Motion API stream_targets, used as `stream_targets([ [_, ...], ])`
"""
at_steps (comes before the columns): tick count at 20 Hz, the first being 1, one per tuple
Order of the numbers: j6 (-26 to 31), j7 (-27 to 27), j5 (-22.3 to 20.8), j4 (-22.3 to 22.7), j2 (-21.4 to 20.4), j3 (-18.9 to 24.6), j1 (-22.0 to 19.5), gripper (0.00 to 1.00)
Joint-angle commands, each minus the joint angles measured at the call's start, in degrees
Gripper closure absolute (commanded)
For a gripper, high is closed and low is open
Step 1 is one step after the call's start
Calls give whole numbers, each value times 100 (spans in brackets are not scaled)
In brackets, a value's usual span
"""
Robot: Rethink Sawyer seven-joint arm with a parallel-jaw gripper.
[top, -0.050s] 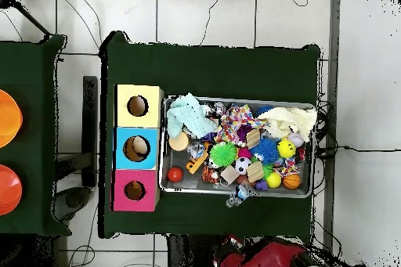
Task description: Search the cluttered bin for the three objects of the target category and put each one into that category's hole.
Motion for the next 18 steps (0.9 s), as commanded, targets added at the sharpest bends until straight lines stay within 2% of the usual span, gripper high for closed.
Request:
stream_targets([
  [1, 759, -245, 637, 432, -722, 1084, -626, 0],
  [4, 943, -438, 911, 725, -995, 1405, -1029, 0],
  [6, 961, -436, 883, 765, -988, 1463, -1160, 0],
  [12, 516, 125, 188, 624, -673, 923, -899, 0],
  [18, 33, 557, -253, 585, -539, 400, -539, 0],
])
